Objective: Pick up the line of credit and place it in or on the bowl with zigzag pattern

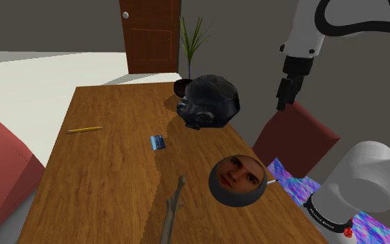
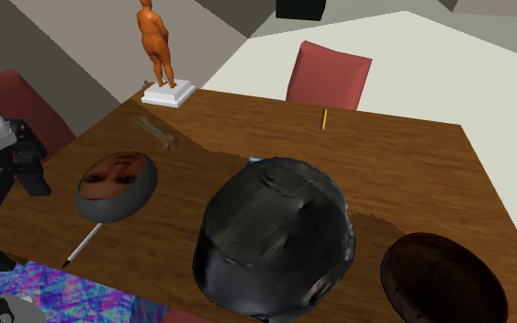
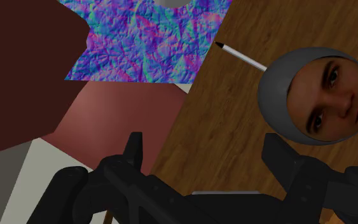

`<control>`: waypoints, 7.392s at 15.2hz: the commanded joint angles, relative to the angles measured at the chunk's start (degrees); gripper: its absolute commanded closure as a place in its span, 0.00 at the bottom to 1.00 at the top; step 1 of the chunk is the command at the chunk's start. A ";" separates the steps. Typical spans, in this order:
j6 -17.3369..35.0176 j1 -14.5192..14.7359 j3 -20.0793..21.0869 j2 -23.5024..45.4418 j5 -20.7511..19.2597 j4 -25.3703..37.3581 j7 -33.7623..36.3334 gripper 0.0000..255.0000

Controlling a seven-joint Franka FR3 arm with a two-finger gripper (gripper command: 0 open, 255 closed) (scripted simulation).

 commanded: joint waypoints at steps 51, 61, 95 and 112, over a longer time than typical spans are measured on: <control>49.76 -4.96 42.72 68.95 -66.16 26.22 100.30 0.00; 49.76 -4.97 42.72 68.93 -66.15 26.21 100.30 1.00; 42.49 -12.13 48.81 57.16 -48.03 32.28 80.97 1.00; 49.27 -23.91 42.68 65.91 -46.25 42.94 60.61 1.00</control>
